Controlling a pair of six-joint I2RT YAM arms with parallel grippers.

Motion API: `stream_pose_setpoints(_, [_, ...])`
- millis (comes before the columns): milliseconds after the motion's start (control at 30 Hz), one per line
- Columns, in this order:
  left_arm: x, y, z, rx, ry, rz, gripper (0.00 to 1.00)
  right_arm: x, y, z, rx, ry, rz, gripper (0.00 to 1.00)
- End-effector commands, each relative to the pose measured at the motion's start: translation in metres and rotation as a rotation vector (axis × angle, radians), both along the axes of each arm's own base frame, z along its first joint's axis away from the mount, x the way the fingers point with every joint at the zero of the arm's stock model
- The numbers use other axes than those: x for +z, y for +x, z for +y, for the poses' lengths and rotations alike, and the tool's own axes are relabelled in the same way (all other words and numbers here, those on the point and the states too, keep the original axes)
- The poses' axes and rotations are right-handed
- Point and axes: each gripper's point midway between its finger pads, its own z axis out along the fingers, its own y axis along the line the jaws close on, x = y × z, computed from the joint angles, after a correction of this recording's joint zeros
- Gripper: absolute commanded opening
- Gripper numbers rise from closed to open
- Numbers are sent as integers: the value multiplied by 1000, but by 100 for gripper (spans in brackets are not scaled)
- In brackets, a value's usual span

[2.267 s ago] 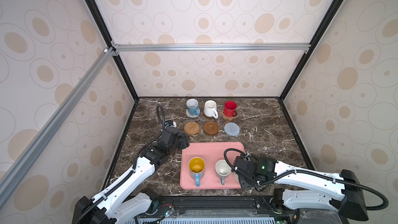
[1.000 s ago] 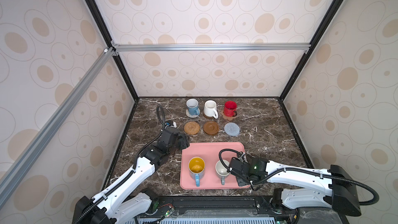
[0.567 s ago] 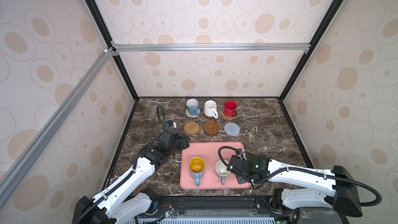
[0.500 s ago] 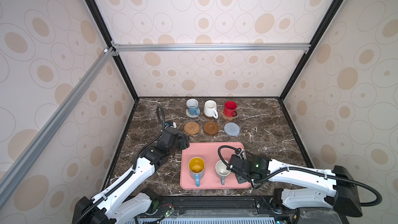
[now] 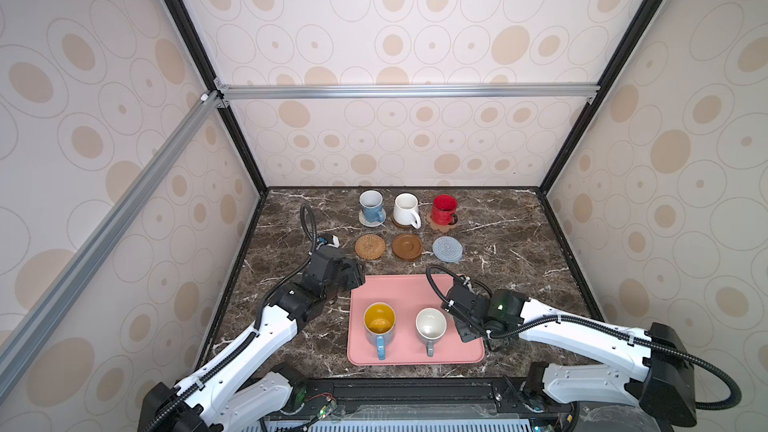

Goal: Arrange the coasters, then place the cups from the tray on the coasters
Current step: 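Lift the red-inside mug and carry it toward the grey knit coaster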

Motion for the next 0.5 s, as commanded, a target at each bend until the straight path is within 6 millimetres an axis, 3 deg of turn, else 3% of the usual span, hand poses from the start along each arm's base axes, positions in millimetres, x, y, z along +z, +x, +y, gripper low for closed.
stream_pose_setpoints(0, [6,1,2,16,-16,-14,67,21,22,10,37,43,-73,8])
stream_pose_setpoints(467, [6,3,0,15,-25,-15,67,27,72,15,116,84,-66,8])
